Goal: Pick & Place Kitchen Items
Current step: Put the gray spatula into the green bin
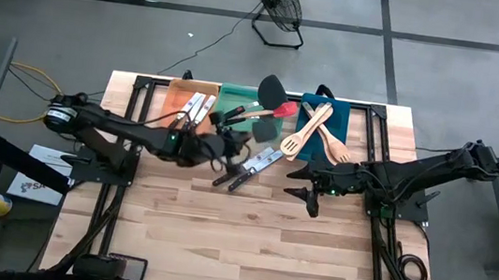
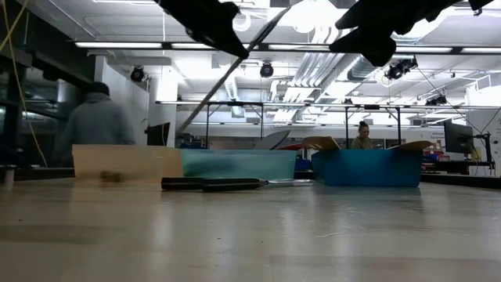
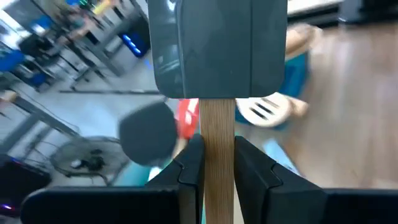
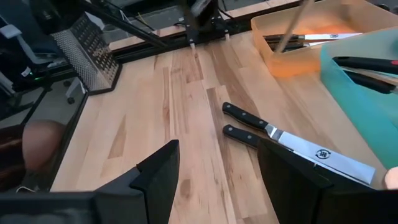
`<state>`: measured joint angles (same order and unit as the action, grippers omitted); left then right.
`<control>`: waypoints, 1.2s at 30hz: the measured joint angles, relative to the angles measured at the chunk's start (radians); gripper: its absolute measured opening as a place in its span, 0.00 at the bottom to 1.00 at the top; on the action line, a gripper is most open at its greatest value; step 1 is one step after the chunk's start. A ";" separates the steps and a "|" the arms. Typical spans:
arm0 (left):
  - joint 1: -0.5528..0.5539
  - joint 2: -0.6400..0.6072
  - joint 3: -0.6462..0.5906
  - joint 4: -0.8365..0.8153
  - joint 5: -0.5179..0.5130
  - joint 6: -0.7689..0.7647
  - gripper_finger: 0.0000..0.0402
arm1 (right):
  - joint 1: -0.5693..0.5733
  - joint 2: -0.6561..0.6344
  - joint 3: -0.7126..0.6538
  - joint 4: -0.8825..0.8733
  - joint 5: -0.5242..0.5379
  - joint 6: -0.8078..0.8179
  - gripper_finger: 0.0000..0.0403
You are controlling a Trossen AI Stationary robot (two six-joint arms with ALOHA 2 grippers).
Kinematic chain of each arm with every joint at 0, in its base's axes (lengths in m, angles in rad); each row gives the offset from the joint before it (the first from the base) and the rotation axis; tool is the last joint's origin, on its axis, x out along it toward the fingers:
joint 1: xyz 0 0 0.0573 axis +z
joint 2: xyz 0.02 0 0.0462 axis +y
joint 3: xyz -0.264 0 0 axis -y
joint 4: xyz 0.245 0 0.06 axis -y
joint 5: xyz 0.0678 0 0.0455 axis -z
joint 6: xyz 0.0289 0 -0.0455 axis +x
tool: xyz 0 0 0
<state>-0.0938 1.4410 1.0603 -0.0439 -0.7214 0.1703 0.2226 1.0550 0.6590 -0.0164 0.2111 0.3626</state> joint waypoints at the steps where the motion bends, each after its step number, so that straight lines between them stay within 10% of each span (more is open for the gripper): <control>1: 0.014 0.000 0.000 0.026 0.000 0.029 0.13 | 0.000 0.000 0.000 0.002 0.000 0.000 0.52; 19: 0.394 0.019 0.001 0.140 0.292 0.084 0.13 | 0.000 0.000 0.000 0.037 0.092 0.001 0.52; 36: 0.480 0.089 0.005 0.149 0.393 0.037 0.13 | -0.048 0.000 0.000 0.075 0.157 0.063 0.52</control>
<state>0.3862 1.5298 1.0648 0.1050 -0.3284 0.2077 0.1744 1.0550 0.6590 0.0586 0.3679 0.4251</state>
